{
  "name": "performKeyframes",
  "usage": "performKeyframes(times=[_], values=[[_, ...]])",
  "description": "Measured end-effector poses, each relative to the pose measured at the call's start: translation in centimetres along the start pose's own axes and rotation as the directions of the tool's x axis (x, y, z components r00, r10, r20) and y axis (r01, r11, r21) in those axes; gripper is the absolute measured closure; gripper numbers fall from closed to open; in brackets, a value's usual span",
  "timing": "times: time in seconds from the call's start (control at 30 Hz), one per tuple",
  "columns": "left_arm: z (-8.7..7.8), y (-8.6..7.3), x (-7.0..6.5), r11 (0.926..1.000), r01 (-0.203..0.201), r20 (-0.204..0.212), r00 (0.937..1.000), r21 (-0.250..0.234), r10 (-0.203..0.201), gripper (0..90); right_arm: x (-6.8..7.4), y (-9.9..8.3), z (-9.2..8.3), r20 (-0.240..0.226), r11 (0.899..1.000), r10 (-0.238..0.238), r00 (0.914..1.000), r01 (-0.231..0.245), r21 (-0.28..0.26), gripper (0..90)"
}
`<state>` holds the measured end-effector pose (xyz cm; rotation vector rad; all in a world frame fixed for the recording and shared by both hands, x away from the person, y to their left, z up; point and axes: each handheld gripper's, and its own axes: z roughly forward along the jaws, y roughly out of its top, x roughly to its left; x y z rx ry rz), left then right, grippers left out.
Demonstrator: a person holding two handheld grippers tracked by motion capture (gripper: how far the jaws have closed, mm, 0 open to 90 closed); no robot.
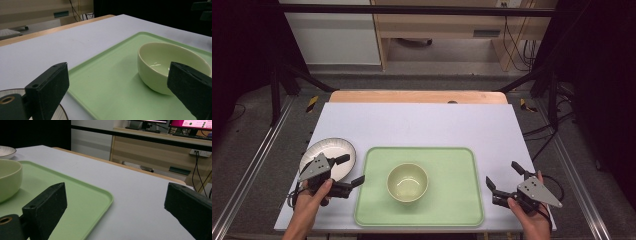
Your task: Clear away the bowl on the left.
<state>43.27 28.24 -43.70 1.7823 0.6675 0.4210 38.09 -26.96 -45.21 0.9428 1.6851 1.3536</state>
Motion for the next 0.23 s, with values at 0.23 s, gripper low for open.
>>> performKeyframes(times=[0.23], values=[[-0.56, -0.29, 0.53, 0.9997, 0.021, -0.025, 0.9995, -0.009, -0.021, 4.0, 0.04, -0.01, 0.01, -0.003, 1.000, -0.001, 1.0000, 0.001, 0.001, 4.5]])
